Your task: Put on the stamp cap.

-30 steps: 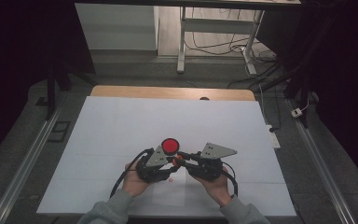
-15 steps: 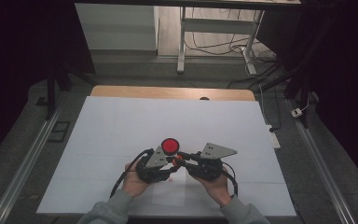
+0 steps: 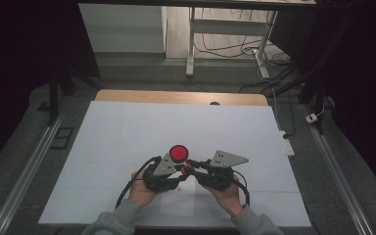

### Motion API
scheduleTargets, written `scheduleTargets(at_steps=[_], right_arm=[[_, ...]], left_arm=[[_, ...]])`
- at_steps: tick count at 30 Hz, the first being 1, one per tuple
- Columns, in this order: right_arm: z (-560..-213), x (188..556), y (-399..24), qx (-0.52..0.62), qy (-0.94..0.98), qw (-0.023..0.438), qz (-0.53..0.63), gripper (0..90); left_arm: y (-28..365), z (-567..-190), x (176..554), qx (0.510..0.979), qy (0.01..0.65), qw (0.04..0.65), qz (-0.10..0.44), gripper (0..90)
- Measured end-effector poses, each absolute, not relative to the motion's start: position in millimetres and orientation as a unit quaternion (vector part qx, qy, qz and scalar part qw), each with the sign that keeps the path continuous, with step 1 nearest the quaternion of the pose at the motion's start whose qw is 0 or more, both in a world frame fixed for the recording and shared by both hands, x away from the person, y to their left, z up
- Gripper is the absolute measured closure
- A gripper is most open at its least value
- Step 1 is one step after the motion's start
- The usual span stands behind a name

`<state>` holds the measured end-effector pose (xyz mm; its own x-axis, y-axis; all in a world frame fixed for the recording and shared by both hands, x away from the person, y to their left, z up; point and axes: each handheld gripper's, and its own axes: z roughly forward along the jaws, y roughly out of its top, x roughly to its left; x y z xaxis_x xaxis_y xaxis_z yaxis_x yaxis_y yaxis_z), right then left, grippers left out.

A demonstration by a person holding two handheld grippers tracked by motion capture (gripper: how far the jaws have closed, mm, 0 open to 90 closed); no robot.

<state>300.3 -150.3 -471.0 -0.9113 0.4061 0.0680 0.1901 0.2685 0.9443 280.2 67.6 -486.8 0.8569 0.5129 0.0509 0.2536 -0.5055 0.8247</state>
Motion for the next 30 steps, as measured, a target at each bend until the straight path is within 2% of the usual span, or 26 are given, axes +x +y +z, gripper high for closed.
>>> scheduleTargets(at_steps=[22,30], right_arm=[[-481,296,-149,0.167,0.798,0.115,0.568,73.0],[-477,297,-147,0.17,0.8,0.116,0.564,72.6]], left_arm=[[66,-492,281,0.862,0.236,0.432,0.122,65.3],[67,-493,281,0.857,0.234,0.44,0.133,64.8]])
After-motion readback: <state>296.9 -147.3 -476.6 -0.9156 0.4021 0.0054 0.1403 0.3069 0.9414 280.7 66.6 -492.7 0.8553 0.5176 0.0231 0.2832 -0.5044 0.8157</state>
